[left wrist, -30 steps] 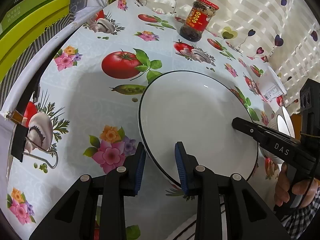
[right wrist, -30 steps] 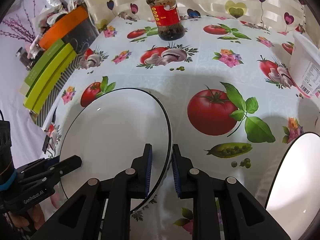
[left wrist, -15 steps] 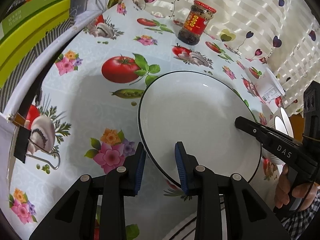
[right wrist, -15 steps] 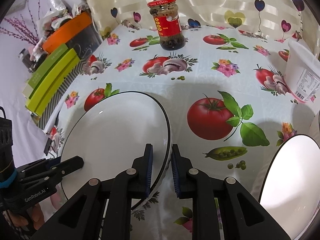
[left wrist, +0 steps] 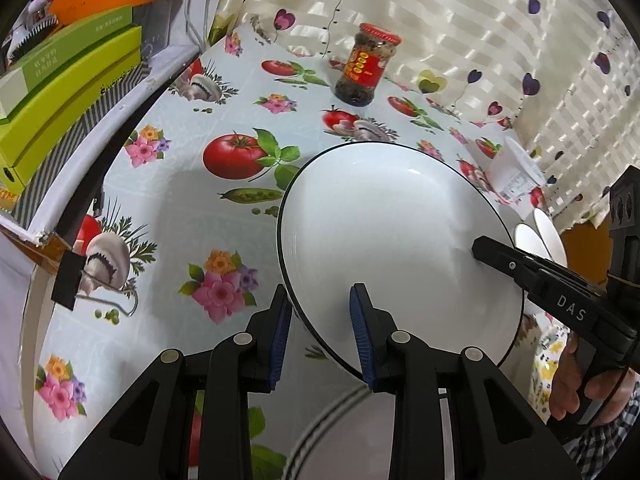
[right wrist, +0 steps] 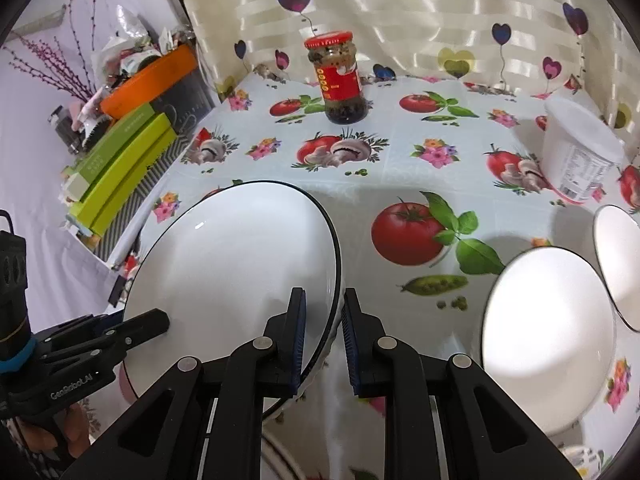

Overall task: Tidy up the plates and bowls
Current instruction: 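Carry the held plate with both grippers over the white plate stack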

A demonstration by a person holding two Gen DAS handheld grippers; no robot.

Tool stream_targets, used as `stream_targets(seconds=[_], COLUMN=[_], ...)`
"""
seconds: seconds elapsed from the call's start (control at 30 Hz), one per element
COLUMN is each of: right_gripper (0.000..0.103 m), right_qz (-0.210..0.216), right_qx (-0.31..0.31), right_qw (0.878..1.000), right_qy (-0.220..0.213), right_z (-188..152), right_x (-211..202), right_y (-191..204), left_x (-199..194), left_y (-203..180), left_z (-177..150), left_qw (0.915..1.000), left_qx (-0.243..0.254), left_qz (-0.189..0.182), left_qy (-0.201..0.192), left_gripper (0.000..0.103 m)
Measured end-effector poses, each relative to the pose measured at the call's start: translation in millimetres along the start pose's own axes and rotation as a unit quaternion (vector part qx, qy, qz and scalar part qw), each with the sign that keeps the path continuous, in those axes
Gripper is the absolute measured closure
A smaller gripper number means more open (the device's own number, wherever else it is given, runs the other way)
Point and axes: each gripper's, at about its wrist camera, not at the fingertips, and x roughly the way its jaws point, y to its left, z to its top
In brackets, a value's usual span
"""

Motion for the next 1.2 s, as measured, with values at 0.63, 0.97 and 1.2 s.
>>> stream_targets(seconds=[0.63, 0.97, 1.2], right_gripper=[0.086, 0.086, 0.086], right_qz=[0.009, 0.016, 0.009], right_qx=[0.019, 0.023, 0.022], right_qw=[1.0, 0.999, 0.999], right_qy=[-0.018, -0.018, -0.022], right_z=[-64.2, -99.4, -118.4], right_x=[-65.3, -71.2, -72.9], right_y=[15.2, 20.8, 22.9], left_x=[-47.8, -53.1, -54.3], left_y=[-11.9, -6.4, -7.5], left_z=[-59.9, -90.7, -104.4], left_qw=[0.9999, 0.9999, 1.0], left_qx=[-0.002, -0.015, -0.009], left_qz=[-0.007, -0.008, -0.002], left_qy=[-0.01, -0.003, -0.003], left_gripper=[0.072, 0.072, 0.072])
